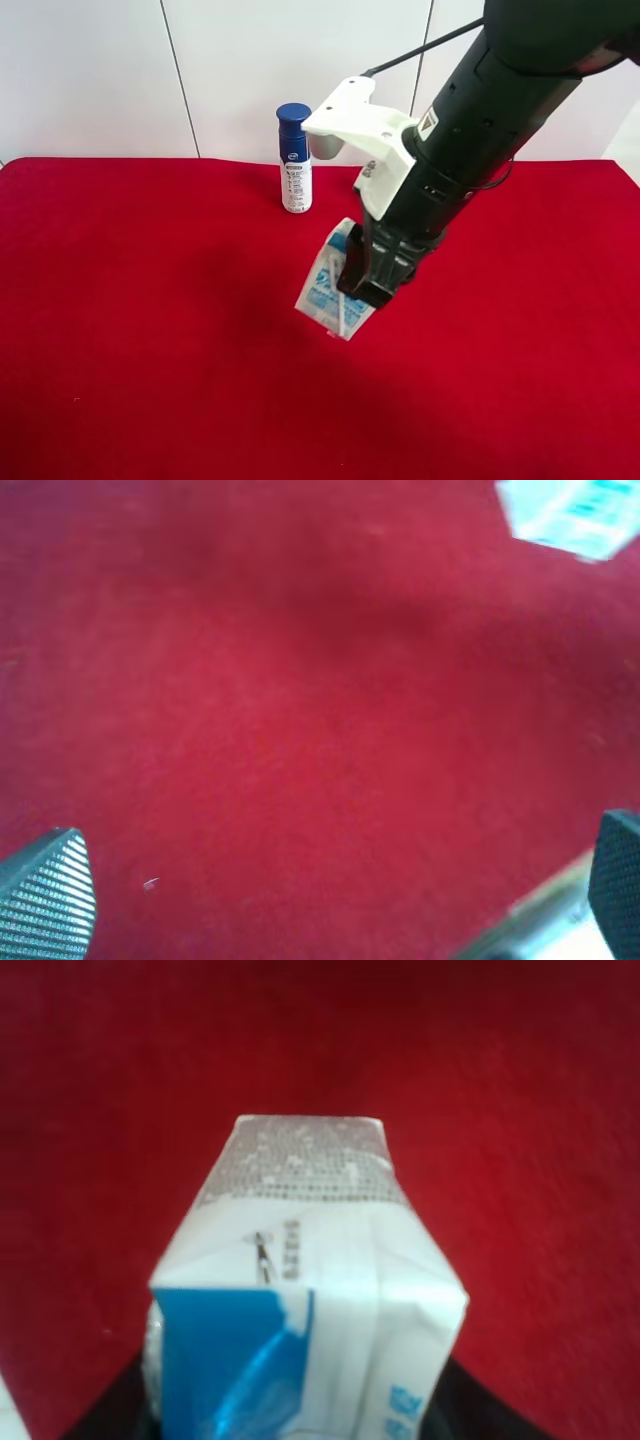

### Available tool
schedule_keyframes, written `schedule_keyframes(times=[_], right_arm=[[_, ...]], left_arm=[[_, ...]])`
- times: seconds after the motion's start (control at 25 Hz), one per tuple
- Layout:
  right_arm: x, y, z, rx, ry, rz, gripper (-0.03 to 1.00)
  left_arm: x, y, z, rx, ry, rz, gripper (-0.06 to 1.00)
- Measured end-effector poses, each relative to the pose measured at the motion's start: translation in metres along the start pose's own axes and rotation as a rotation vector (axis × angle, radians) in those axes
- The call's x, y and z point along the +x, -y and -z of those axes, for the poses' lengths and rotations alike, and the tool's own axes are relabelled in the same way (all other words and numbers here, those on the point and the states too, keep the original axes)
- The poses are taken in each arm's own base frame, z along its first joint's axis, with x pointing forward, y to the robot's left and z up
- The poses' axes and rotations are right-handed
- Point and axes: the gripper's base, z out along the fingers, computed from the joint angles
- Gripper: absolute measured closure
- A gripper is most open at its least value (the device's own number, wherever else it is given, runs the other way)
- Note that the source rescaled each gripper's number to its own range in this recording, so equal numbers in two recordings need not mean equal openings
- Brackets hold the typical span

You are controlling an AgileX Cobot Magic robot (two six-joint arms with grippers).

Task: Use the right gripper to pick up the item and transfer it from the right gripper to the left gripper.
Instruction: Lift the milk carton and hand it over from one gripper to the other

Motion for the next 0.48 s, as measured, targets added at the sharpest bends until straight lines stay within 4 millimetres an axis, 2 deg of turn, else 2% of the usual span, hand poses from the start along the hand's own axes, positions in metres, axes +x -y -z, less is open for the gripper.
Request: schedule_keyframes(times=[0.2,0.48], right_arm=[[-0.008,-0.008,0.0,-0.079,0.088,0.036,0.97],[-0.015,-0.016,0.002,-0.159,0.166,0.094,0.97]], left_arm=[[-0.018,0.005,-0.002,0.112,-0.066,-0.091,0.03],[-0.033,0.01,-0.021,0.215,-0.177,-0.169,0.07]])
